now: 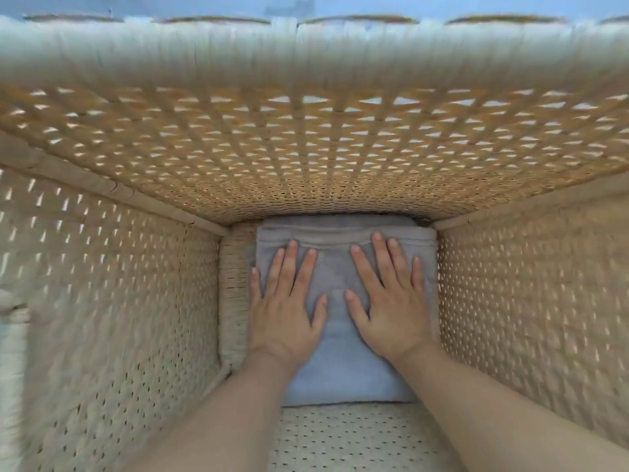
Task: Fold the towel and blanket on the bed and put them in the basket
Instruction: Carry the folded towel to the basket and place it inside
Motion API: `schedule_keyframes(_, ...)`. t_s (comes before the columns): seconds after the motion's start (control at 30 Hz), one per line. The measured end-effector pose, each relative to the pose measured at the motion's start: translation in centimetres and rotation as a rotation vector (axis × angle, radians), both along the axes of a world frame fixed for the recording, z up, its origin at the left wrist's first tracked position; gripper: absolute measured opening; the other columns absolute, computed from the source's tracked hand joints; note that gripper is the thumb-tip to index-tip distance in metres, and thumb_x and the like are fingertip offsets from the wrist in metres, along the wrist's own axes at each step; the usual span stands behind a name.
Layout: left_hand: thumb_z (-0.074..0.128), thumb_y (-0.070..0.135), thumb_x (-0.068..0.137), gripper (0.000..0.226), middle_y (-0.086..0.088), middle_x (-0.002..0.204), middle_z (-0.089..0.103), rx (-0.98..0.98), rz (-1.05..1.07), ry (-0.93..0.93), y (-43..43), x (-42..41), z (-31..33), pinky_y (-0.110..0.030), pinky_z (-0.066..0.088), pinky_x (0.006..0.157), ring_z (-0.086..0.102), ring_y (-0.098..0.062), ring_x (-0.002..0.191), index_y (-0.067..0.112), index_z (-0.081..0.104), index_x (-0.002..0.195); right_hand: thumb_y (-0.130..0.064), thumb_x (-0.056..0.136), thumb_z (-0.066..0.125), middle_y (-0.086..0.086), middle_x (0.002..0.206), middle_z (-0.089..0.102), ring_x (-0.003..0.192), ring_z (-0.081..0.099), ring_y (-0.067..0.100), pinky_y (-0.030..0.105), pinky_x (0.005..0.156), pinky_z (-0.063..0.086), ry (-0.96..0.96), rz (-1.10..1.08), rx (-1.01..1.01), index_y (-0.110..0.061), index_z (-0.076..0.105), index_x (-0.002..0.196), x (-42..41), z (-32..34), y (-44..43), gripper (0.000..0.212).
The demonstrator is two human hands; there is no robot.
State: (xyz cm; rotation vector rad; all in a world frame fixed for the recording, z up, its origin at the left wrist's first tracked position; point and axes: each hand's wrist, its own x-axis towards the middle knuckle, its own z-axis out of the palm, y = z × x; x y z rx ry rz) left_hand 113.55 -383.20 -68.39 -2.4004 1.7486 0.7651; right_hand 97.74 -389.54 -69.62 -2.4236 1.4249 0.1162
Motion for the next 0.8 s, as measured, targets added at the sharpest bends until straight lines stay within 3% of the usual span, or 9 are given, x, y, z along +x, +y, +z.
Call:
schedule_keyframes(0.13, 0.034, 0.045, 0.086, 0.068, -0.007, 0.156, 0.023, -0.215, -0.006, 0.0, 0.4, 0.5, -3.6, -0.051, 0.004, 0.114, 0.017, -0.021, 0.142, 0.022, 0.024, 0.149, -0.049, 0.085, 0.036, 0.007, 0.157, 0.02, 0.143, 0.013, 0.025, 0.045, 0.113, -0.001, -0.056, 0.021, -0.121, -0.02, 0.029, 0.145, 0.1, -3.4, -0.2, 0.067)
schedule_keyframes(0.2, 0.035, 0.045, 0.084, 0.067, -0.01, 0.154, 0.031, -0.244, -0.008, 0.012, 0.2, 0.8, -4.5, -0.053, 0.01, 0.113, 0.022, -0.024, 0.139, 0.02, 0.029, 0.146, -0.049, 0.085, 0.035, 0.007, 0.156, 0.021, 0.144, 0.011, 0.024, 0.046, 0.114, -0.002, -0.046, 0.014, -0.107, -0.02, 0.03, 0.146, 0.4, -3.9, -0.4, 0.067)
schedule_keyframes(0.27, 0.029, 0.048, 0.085, 0.069, -0.007, 0.158, 0.022, -0.134, 0.006, 0.023, -0.3, 0.6, -3.4, -0.054, 0.008, 0.114, 0.016, -0.02, 0.143, 0.022, 0.026, 0.149, -0.049, 0.087, 0.032, 0.005, 0.159, 0.014, 0.145, 0.01, 0.023, 0.046, 0.114, -0.003, -0.02, 0.012, -0.053, -0.021, 0.03, 0.148, 0.6, -3.0, -0.7, 0.068)
schedule_keyframes(0.37, 0.023, 0.051, 0.092, 0.068, 0.001, 0.162, -0.004, 0.06, -0.045, -0.022, -1.3, 0.2, 0.8, -0.051, -0.006, 0.115, -0.004, -0.014, 0.148, 0.027, 0.008, 0.153, -0.052, 0.094, 0.025, -0.002, 0.156, -0.015, 0.147, -0.012, 0.016, 0.048, 0.115, -0.012, 0.127, 0.015, 0.141, -0.028, 0.009, 0.153, 0.7, 1.4, -0.8, 0.066)
schedule_keyframes(0.43, 0.027, 0.049, 0.095, 0.065, -0.003, 0.162, -0.001, 0.129, -0.095, -0.045, -1.9, 0.2, 5.3, -0.05, -0.007, 0.115, -0.002, -0.018, 0.149, 0.026, 0.01, 0.153, -0.05, 0.096, 0.028, 0.0, 0.161, -0.012, 0.149, -0.008, 0.02, 0.047, 0.116, -0.01, 0.202, -0.048, 0.215, -0.025, 0.005, 0.154, 0.9, 5.9, -0.4, 0.068)
schedule_keyframes(0.5, 0.034, 0.044, 0.096, 0.059, -0.01, 0.157, 0.022, 0.15, -0.093, -0.035, -1.9, 0.0, 11.5, -0.046, 0.009, 0.117, 0.019, -0.023, 0.145, 0.021, 0.025, 0.15, -0.04, 0.095, 0.037, 0.01, 0.158, 0.023, 0.144, 0.023, 0.027, 0.044, 0.116, 0.013, 0.203, -0.158, 0.25, -0.015, 0.026, 0.149, 1.2, 12.2, 0.5, 0.061)
schedule_keyframes(0.57, 0.041, 0.035, 0.095, 0.044, -0.01, 0.139, 0.048, 0.213, -0.039, 0.077, -1.7, -0.2, 19.1, -0.038, 0.036, 0.105, 0.045, -0.026, 0.128, 0.017, 0.045, 0.136, -0.029, 0.093, 0.043, 0.013, 0.13, 0.056, 0.118, 0.053, 0.031, 0.037, 0.091, 0.041, 0.125, -0.293, 0.358, -0.012, 0.048, 0.128, 0.8, 19.8, 1.3, 0.039)
schedule_keyframes(0.63, 0.043, 0.03, 0.096, 0.03, -0.011, 0.119, 0.063, 0.308, 0.018, 0.233, -1.5, -0.4, 27.3, -0.032, 0.047, 0.09, 0.057, -0.029, 0.111, 0.014, 0.062, 0.113, -0.022, 0.094, 0.043, 0.011, 0.11, 0.063, 0.099, 0.059, 0.031, 0.03, 0.067, 0.037, 0.114, -0.308, 0.518, -0.011, 0.056, 0.114, -0.4, 27.7, 1.7, 0.027)
schedule_keyframes(0.8, 0.045, 0.028, 0.094, 0.031, -0.009, 0.087, 0.067, 0.271, 0.173, 0.359, -1.4, 0.7, 47.8, -0.027, 0.039, 0.056, 0.057, -0.026, 0.079, 0.009, 0.065, 0.081, -0.026, 0.089, 0.051, -0.001, 0.098, 0.067, 0.085, 0.053, 0.018, 0.026, 0.069, 0.037, -0.022, -0.396, 0.661, -0.019, 0.067, 0.097, -1.6, 49.1, 1.4, 0.019)
